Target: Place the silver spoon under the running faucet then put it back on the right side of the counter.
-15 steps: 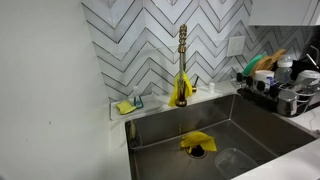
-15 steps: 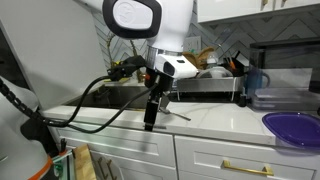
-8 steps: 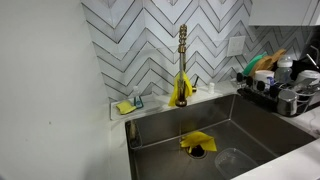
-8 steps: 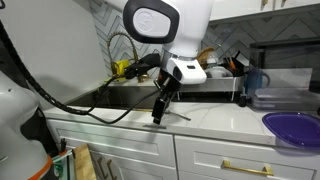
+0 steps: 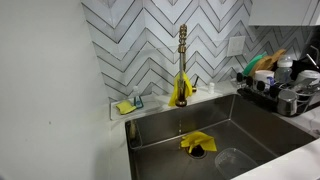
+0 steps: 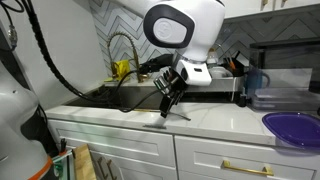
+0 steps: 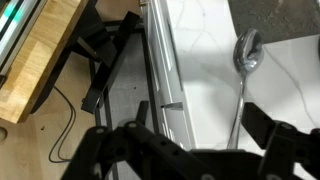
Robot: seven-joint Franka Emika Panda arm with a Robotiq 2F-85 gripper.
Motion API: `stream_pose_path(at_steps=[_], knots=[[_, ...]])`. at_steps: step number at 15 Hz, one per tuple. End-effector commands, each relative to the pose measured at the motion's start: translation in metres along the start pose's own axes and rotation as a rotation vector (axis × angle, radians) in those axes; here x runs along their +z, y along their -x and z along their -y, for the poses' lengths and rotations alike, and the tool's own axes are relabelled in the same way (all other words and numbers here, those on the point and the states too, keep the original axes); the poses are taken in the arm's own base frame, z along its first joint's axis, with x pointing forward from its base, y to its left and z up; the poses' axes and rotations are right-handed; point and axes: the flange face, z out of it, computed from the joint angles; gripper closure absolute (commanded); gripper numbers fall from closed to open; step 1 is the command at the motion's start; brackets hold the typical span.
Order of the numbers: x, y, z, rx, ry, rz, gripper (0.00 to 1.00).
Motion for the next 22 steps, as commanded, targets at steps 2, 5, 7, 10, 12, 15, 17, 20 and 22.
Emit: stream_pose_path(at_steps=[2, 5, 7, 10, 12, 15, 17, 20, 22], knots=[[0.008, -0.007, 0.03, 0.07, 0.006, 0.023, 0.13], [0.014, -0.007, 0.044, 0.075, 0.022, 0.016, 0.02], [0.02, -0.005, 0.051, 0.077, 0.025, 0.024, 0.0], [0.036, -0.007, 0.058, 0.089, 0.029, 0.026, 0.0], [0.043, -0.01, 0.06, 0.099, 0.019, 0.018, 0.08], [0.048, -0.014, 0.065, 0.094, -0.021, -0.004, 0.33], [0.049, -0.014, 0.068, 0.09, -0.041, -0.019, 0.46], [0.052, -0.015, 0.074, 0.089, -0.055, -0.044, 0.77], [0.055, -0.015, 0.077, 0.082, -0.052, -0.053, 0.92]])
